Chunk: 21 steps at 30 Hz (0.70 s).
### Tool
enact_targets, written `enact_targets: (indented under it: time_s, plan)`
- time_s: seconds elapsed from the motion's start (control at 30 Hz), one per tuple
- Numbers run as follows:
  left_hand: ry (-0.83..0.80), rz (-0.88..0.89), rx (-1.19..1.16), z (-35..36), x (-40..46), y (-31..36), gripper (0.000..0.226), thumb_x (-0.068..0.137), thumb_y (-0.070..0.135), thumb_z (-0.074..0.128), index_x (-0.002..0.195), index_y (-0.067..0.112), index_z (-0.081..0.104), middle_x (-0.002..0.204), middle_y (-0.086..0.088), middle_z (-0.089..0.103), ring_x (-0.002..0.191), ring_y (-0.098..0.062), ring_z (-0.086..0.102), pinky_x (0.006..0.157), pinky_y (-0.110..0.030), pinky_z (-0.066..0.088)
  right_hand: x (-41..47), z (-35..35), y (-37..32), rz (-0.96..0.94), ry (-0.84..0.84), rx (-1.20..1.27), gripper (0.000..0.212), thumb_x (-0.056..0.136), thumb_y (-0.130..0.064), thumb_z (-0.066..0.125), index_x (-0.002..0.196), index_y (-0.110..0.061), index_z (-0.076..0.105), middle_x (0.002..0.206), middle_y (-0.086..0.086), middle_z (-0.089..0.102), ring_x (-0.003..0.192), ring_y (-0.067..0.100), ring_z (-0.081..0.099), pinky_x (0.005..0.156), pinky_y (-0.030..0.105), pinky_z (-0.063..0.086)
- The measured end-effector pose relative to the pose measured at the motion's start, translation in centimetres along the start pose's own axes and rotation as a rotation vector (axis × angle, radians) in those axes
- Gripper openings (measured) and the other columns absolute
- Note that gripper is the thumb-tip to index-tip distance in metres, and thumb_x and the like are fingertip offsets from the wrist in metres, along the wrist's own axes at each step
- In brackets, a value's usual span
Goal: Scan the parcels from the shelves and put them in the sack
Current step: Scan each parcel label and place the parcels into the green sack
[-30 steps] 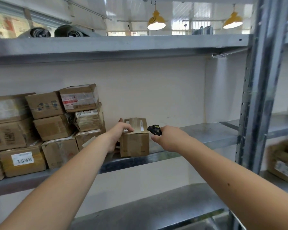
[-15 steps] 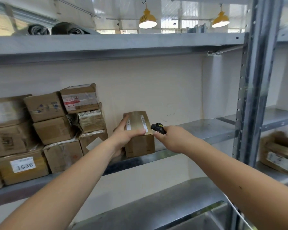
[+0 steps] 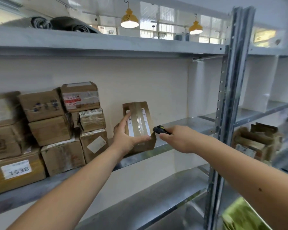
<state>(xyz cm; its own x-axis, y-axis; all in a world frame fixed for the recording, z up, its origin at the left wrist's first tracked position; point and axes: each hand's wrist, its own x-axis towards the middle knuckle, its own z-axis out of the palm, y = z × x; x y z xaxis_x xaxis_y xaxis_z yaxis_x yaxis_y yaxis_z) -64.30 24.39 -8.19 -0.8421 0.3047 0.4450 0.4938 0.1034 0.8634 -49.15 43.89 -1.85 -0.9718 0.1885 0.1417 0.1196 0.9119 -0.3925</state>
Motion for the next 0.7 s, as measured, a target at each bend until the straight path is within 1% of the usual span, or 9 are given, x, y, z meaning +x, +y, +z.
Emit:
enact_targets:
  time_s: [0.07, 0.13, 0.23, 0.27, 0.33, 0.43, 0.5, 0.63, 0.7]
  plan:
    - [0.009, 0.073, 0.108, -0.4, -0.2, 0.0, 0.126, 0.039, 0.070, 0.101, 0.143, 0.073, 0.030, 0.153, 0.013, 0.036, 0.136, -0.013, 0.042, 0.107, -0.037, 0.044, -1.1, -0.5, -0.5, 0.017, -0.034, -0.033, 0.042, 0.101, -0.059, 0.040, 0.118, -0.028, 0.063, 0.086, 0.002, 0.066, 0.078, 0.020, 0.062, 0.064, 0.034, 0.043]
    - [-0.016, 0.124, 0.188, -0.7, -0.3, 0.2, 0.127, 0.040, 0.074, 0.098, 0.144, 0.075, 0.025, 0.152, 0.016, 0.026, 0.136, -0.014, 0.035, 0.106, -0.037, 0.038, -2.2, -1.1, -1.1, 0.035, -0.058, -0.060, 0.039, 0.101, -0.059, 0.041, 0.113, -0.029, 0.064, 0.086, 0.002, 0.066, 0.078, 0.020, 0.062, 0.064, 0.034, 0.043]
    - [-0.071, 0.188, 0.273, -0.7, -0.5, 0.6, 0.123, 0.052, 0.062, 0.099, 0.147, 0.073, 0.021, 0.160, 0.015, 0.013, 0.148, -0.026, 0.027, 0.117, -0.049, 0.034, -3.9, -1.4, -2.0, 0.058, -0.091, -0.107, 0.043, 0.101, -0.060, 0.041, 0.115, -0.028, 0.065, 0.085, 0.002, 0.067, 0.075, 0.020, 0.063, 0.065, 0.035, 0.045]
    - [-0.077, 0.218, 0.292, -0.7, -0.6, 0.6, 0.122, 0.055, 0.058, 0.099, 0.148, 0.072, 0.022, 0.162, 0.015, 0.010, 0.151, -0.027, 0.025, 0.119, -0.049, 0.032, -4.5, -1.4, -2.2, 0.069, -0.102, -0.134, 0.044, 0.101, -0.060, 0.041, 0.117, -0.028, 0.066, 0.085, 0.002, 0.068, 0.075, 0.020, 0.063, 0.065, 0.035, 0.046]
    - [-0.079, 0.270, 0.295, -0.7, -0.7, 0.3, 0.119, 0.057, 0.055, 0.098, 0.149, 0.070, 0.024, 0.162, 0.017, 0.010, 0.152, -0.025, 0.025, 0.121, -0.045, 0.032, -5.6, -1.0, -2.6, 0.087, -0.120, -0.201, 0.045, 0.102, -0.060, 0.040, 0.118, -0.027, 0.066, 0.084, 0.003, 0.068, 0.073, 0.020, 0.063, 0.062, 0.034, 0.044]
    - [-0.083, 0.311, 0.286, -0.7, -0.9, -0.1, 0.118, 0.055, 0.059, 0.095, 0.149, 0.070, 0.024, 0.160, 0.020, 0.010, 0.152, -0.024, 0.026, 0.118, -0.040, 0.032, -6.9, -0.6, -3.0, 0.115, -0.155, -0.273, 0.044, 0.102, -0.060, 0.041, 0.113, -0.025, 0.066, 0.082, 0.003, 0.066, 0.069, 0.020, 0.060, 0.058, 0.034, 0.040]
    - [-0.083, 0.336, 0.285, -0.9, -0.9, -0.4, 0.118, 0.054, 0.061, 0.093, 0.149, 0.070, 0.024, 0.160, 0.022, 0.010, 0.152, -0.023, 0.025, 0.119, -0.040, 0.031, -7.6, -0.5, -3.2, 0.128, -0.162, -0.303, 0.044, 0.102, -0.060, 0.041, 0.111, -0.025, 0.066, 0.080, 0.002, 0.065, 0.069, 0.020, 0.060, 0.058, 0.033, 0.040]
    - [-0.082, 0.371, 0.334, -1.1, -0.9, -0.7, 0.122, 0.058, 0.053, 0.099, 0.149, 0.072, 0.019, 0.161, 0.020, 0.009, 0.153, -0.025, 0.023, 0.117, -0.039, 0.030, -8.7, -0.8, -3.6, 0.133, -0.150, -0.311, 0.043, 0.102, -0.060, 0.040, 0.112, -0.026, 0.065, 0.076, 0.000, 0.063, 0.065, 0.018, 0.058, 0.056, 0.032, 0.039]
    - [-0.078, 0.375, 0.318, -1.1, -0.8, -0.7, 0.121, 0.058, 0.050, 0.100, 0.150, 0.070, 0.022, 0.161, 0.021, 0.009, 0.151, -0.023, 0.023, 0.119, -0.040, 0.029, -9.2, -1.0, -3.7, 0.137, -0.151, -0.316, 0.045, 0.102, -0.060, 0.041, 0.110, -0.025, 0.066, 0.077, 0.001, 0.063, 0.065, 0.019, 0.057, 0.056, 0.032, 0.039]
